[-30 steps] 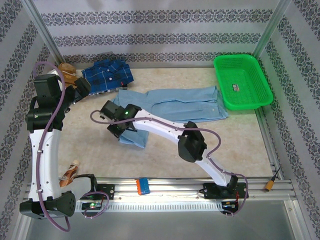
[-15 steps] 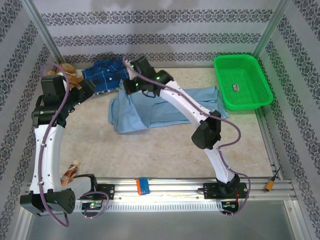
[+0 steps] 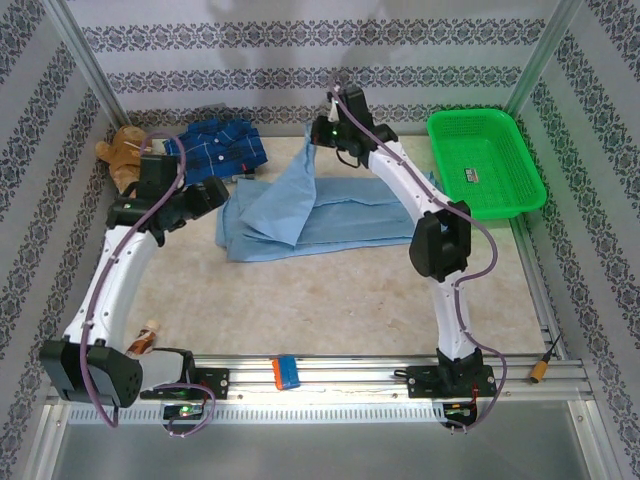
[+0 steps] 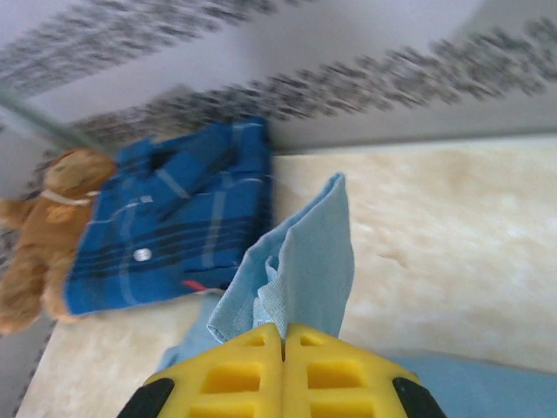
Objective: Fold and stack the long sleeve shirts
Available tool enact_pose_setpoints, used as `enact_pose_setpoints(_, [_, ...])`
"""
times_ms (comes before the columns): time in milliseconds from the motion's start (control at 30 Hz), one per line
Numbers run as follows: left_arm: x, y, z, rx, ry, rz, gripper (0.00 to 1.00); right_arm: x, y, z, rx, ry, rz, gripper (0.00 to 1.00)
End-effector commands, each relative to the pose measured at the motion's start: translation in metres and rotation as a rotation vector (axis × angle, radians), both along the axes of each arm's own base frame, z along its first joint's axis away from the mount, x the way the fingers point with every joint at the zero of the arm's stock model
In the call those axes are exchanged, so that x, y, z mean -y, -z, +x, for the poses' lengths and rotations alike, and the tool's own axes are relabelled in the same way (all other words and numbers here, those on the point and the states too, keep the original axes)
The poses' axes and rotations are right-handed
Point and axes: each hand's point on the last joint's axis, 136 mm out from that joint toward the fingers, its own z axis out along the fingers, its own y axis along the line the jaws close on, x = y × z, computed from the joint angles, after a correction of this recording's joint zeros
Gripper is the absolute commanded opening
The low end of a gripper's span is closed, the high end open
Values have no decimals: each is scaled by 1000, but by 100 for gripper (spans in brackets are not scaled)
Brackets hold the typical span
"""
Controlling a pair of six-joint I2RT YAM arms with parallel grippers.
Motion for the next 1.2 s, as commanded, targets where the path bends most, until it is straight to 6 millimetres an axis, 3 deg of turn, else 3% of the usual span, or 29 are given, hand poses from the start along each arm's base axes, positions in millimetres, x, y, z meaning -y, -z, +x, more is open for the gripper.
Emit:
enact_pose_setpoints(0, [16, 6, 14, -1, 8, 12, 100, 31, -27, 15, 75, 106, 98, 0])
enact_pose_setpoints(333, [83, 35, 53, -52, 118, -16, 100, 113, 7, 21, 79, 273, 123, 0])
enact_pose_setpoints(533, [108, 50, 81, -66, 141, -63, 100, 161, 20, 15, 104, 382, 175, 0])
enact_pose_setpoints(633, [124, 55, 97, -68, 164, -105, 100, 169, 28, 15, 99, 389, 186, 0])
enact_pose_setpoints(800, [141, 80, 117, -118, 169, -143, 100, 174, 43, 10, 84, 403, 184, 0])
enact_pose_setpoints(1033, [147, 110, 139, -166, 146, -143, 99, 180, 59, -5, 56, 422, 174, 0])
enact_pose_setpoints(1167, [141, 126, 150, -181, 112, -105, 99, 181, 66, -12, 38, 417, 166, 0])
